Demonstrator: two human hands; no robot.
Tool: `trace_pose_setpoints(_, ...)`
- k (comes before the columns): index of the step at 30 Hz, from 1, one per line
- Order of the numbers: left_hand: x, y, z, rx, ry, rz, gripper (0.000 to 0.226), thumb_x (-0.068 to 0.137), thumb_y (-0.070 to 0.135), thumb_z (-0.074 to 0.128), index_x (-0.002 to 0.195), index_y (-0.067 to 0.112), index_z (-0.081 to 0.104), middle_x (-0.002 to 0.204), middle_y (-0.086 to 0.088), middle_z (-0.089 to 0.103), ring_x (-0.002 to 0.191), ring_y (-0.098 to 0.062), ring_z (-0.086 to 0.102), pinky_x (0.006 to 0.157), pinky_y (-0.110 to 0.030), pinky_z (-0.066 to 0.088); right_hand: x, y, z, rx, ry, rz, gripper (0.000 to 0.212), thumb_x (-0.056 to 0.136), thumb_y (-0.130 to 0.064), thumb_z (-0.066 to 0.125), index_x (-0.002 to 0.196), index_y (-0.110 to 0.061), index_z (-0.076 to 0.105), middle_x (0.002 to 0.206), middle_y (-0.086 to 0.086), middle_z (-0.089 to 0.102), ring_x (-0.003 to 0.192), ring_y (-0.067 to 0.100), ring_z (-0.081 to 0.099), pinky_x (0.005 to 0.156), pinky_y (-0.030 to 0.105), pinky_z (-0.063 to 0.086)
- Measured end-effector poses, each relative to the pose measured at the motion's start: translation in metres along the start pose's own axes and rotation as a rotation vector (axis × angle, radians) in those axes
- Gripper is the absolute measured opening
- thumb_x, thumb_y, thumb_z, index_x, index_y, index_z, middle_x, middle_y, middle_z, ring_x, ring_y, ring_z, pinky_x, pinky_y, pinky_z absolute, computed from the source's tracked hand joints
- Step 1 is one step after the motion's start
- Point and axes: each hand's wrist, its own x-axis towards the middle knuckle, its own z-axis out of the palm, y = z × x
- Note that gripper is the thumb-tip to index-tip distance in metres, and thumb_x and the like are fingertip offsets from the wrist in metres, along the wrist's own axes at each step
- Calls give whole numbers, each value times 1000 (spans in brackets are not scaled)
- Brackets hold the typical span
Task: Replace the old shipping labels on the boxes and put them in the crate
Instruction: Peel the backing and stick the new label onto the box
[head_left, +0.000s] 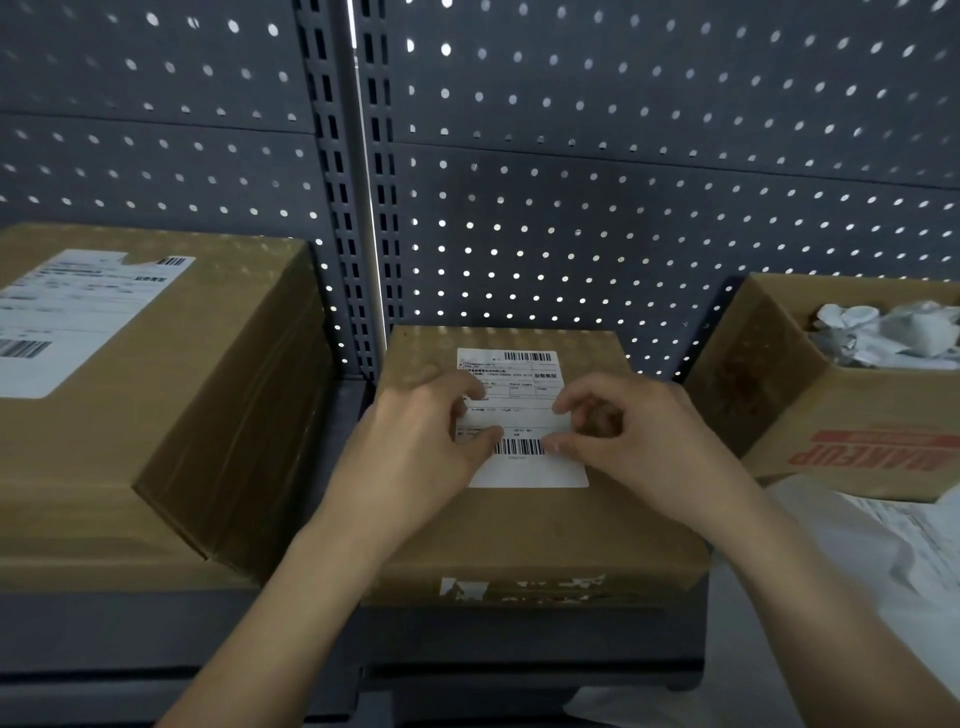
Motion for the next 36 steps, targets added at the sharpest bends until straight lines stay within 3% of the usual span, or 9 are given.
trace_pose_setpoints(3,1,-2,3,51,-83,44,42,82,49,67,120,32,60,100,16,51,93,-4,51,76,-27,50,2,-2,3,14,-154,-54,16,77,-35,79,88,-31,69,81,-15,58,79,-4,53,68,10,42)
trace_pose_setpoints(7,4,-10,4,35,-166,60,41,83,50,65,121,34,60,109,17,49,116,-8,41,94,-34,45,6,5,4,63,-195,-61,10,77,-36,79,83,-31,72,83,-15,58,80,-1,53,71,12,42)
trace_pose_setpoints(14,2,-20,3,-16,-152,77,42,82,48,67,121,37,62,105,24,45,114,-8,37,98,-28,35,5,19,2,88,-147,-46,12,74,-35,81,82,-31,73,88,-14,62,85,2,56,75,14,45)
trace_pose_setpoints(20,13,-26,5,20,-83,121,23,87,45,62,108,36,65,101,18,50,107,-10,39,99,-36,38,14,19,2,11,-92,-77,16,76,-41,79,85,-31,71,90,-17,61,88,-4,57,75,10,43)
trace_pose_setpoints(27,57,-35,16,51,-69,136,11,87,38,65,91,28,63,89,10,53,96,-19,48,85,-37,43,60,29,12,-96,-28,-103,21,82,-48,71,77,-28,66,83,-13,59,91,8,49,80,29,42)
trace_pose_setpoints(36,89,-45,25,7,-49,111,10,86,30,67,90,22,67,89,4,56,90,-21,54,85,-39,46,96,33,20,-90,60,-75,19,86,-35,71,75,-21,64,76,-8,59,73,8,54,63,25,44)
